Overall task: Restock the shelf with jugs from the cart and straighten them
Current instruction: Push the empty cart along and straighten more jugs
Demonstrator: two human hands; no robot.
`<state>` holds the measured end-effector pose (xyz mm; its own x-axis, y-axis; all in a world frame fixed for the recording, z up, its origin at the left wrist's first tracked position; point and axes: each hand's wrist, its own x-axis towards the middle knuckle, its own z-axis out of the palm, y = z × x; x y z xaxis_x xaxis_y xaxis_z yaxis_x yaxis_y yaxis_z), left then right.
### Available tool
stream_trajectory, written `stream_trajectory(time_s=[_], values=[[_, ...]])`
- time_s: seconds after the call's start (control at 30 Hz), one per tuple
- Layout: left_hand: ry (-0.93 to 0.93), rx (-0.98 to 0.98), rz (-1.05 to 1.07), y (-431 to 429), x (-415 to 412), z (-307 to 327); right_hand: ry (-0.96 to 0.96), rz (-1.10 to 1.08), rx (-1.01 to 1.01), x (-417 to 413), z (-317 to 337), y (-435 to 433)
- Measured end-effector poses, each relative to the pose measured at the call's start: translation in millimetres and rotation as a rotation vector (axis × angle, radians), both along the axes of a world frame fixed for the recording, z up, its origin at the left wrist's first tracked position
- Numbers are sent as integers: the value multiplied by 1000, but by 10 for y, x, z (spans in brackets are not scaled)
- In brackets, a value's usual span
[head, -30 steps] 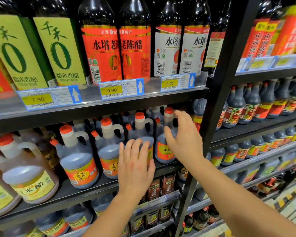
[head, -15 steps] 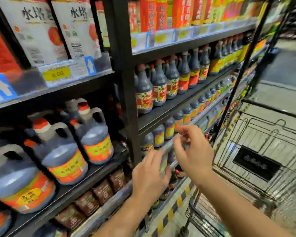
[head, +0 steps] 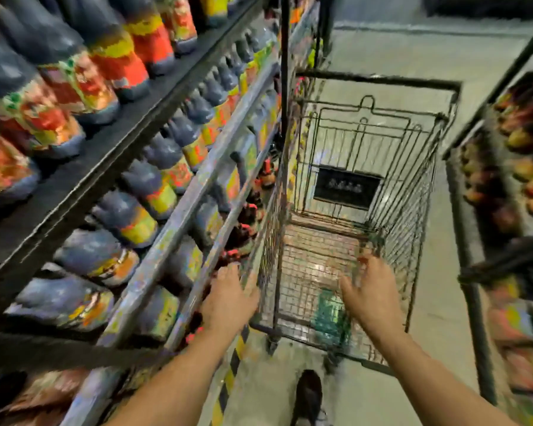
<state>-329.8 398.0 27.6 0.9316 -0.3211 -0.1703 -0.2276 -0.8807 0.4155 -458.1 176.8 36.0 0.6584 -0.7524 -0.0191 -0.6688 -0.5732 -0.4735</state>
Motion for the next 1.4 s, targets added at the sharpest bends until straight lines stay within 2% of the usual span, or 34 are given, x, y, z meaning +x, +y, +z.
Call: stream_trajectory(time_s=[0.27, 0.43, 0.53, 0.8, 1.4], values=[[247, 136, 96, -339, 189, -1005, 302, -369, 71, -709, -946, -430], [368, 159, 93, -425, 140, -1479, 349, -405, 293, -964, -1450, -463], [302, 127, 178, -494, 66, -1594, 267, -442, 364, -944, -1603, -436], [130, 83, 209, -835, 319, -1806, 222, -448, 290, -644, -1706, -760], [22, -1, 160, -2287, 1649, -1882, 150, -512, 103, 673, -1907, -2220]])
